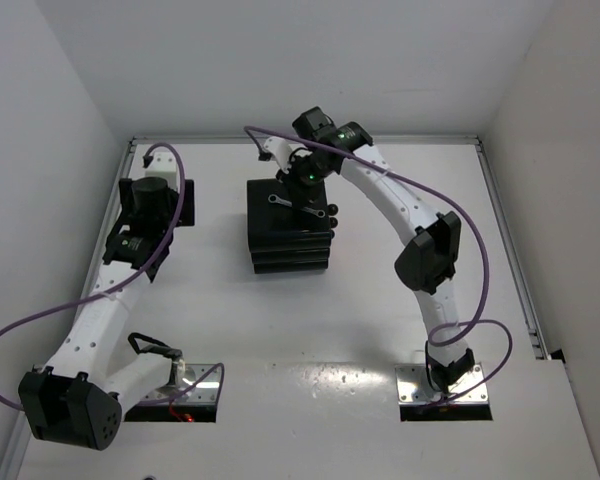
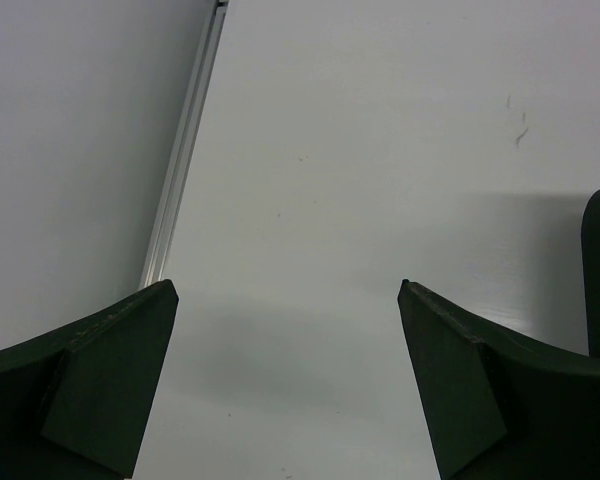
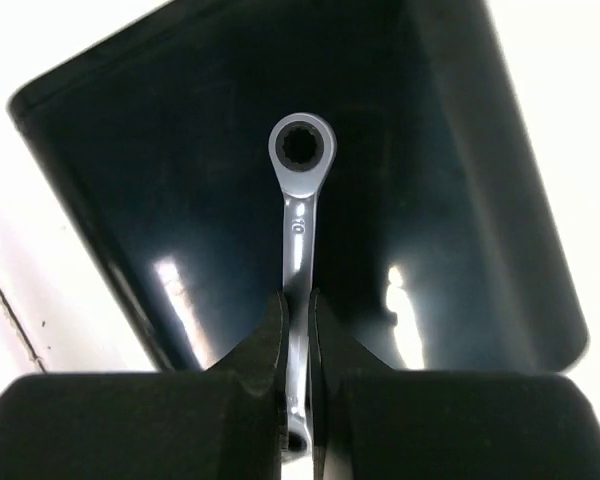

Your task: Sort the tools into containers

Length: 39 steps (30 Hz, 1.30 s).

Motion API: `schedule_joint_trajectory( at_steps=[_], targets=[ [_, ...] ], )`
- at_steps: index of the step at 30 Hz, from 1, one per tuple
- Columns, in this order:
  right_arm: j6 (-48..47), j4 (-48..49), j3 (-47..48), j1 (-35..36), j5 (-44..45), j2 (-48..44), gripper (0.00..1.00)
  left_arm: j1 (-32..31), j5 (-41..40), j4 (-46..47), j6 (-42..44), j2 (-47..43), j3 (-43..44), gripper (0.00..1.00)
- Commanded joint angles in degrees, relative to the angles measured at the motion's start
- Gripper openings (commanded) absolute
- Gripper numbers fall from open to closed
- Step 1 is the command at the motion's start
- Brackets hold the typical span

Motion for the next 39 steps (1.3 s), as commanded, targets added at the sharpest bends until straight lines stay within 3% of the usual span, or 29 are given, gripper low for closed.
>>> schedule_joint_trajectory(
  at_steps=[1, 15, 16, 20, 23, 31, 35, 36, 38, 39],
  targets=[
    [-1.2, 1.2, 2.2, 1.1, 0.7, 1.3, 0.00, 1.2, -0.2, 1.4, 0.5, -1.9, -0.7, 0.99],
    [2.9, 2.3, 3.5, 1.7, 0.8, 5.1, 0.00, 1.2, -0.2, 1.4, 0.5, -0.9, -0.1, 0.99],
    [2.9, 1.8, 3.0, 1.7, 0.8, 5.1, 0.12, 1.2, -0.2, 1.4, 0.5, -0.9, -0.1, 0.99],
    [3.4, 1.8, 2.5, 1.7, 0.2, 4.6, 0.39, 1.2, 0.3, 1.4, 0.5, -0.3, -0.1, 0.99],
    [4.0, 2.3, 2.5, 1.7, -0.4, 3.2, 0.48, 1.2, 0.3, 1.4, 0.5, -0.3, 0.4, 0.99],
    [7.1, 6.9, 2.5, 0.6, 4.7, -8.8, 0.53, 1.2, 2.8, -0.9, 0.7, 0.2, 4.1, 0.99],
    [7.1, 11.3, -5.0, -1.9, 9.7, -19.3, 0.77, 1.2, 8.0, -3.2, 2.0, 1.9, 7.0, 0.99],
    [7.1, 12.9, -8.0, -2.5, 11.1, -21.9, 0.88, 1.2, 9.9, -4.5, 2.0, 3.2, 7.7, 0.99],
    [7.7, 16.5, -15.2, -5.1, 14.6, -27.6, 0.96, 1.2, 11.3, -5.0, 2.0, 3.7, 8.7, 0.99],
    [7.7, 20.2, -23.2, -6.5, 14.6, -33.0, 0.98, 1.7, 12.2, -5.0, 2.0, 4.3, 8.8, 0.99]
  ],
)
